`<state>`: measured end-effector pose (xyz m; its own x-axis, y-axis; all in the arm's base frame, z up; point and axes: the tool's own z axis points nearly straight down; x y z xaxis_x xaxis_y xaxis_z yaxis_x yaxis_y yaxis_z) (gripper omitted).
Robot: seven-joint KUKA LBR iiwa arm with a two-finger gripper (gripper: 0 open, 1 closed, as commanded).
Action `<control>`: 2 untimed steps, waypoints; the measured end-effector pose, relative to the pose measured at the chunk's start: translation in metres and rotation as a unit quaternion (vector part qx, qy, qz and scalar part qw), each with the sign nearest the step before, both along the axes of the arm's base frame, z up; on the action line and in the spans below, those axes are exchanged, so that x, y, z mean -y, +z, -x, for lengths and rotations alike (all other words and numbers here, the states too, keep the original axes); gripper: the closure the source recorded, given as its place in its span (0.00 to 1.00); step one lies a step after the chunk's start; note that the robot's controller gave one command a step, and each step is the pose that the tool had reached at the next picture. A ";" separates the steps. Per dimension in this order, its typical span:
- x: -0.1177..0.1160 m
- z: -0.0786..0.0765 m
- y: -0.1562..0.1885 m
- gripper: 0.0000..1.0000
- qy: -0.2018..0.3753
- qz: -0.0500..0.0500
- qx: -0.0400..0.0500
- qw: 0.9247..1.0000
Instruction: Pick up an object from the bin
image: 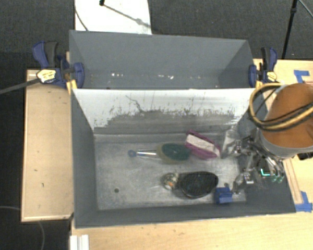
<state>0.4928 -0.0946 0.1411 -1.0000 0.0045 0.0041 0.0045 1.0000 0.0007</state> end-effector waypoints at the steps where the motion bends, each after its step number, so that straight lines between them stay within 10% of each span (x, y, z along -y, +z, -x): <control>1: -0.059 0.006 -0.069 0.00 0.107 0.000 0.006 0.994; 2: -0.057 0.005 -0.067 1.00 0.107 0.001 0.009 0.994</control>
Offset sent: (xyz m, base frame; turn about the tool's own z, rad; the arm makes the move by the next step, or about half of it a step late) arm -0.0085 0.0572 -0.0699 -0.2143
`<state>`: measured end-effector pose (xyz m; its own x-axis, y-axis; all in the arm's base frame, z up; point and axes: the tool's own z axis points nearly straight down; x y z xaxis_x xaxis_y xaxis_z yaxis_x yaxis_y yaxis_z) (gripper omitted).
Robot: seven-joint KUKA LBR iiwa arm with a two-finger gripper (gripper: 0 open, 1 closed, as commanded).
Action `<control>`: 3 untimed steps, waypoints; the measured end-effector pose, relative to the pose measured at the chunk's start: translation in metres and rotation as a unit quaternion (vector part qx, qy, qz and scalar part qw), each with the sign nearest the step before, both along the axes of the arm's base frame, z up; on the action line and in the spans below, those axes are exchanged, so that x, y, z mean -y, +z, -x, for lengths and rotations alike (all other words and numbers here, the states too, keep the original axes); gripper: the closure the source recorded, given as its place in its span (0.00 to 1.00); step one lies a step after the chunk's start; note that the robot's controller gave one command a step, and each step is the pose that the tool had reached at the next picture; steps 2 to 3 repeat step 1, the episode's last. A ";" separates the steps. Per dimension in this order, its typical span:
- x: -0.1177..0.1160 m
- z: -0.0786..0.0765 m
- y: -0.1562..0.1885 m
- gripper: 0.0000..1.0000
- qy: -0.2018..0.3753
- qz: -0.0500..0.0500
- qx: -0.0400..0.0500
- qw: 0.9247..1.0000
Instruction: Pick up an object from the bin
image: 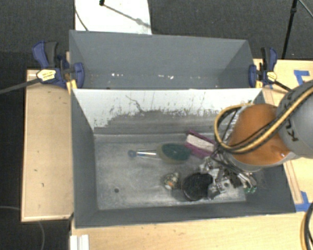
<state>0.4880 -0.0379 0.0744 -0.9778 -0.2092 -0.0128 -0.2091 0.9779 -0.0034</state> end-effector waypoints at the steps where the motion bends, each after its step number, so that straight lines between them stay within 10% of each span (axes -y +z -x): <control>1: 0.014 -0.009 0.148 1.00 -0.010 0.000 -0.002 1.000; 3: 0.014 -0.009 0.148 1.00 -0.010 0.000 -0.002 1.000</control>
Offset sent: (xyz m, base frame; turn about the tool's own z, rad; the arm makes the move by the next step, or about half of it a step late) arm 0.0073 -0.0133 0.1438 0.0151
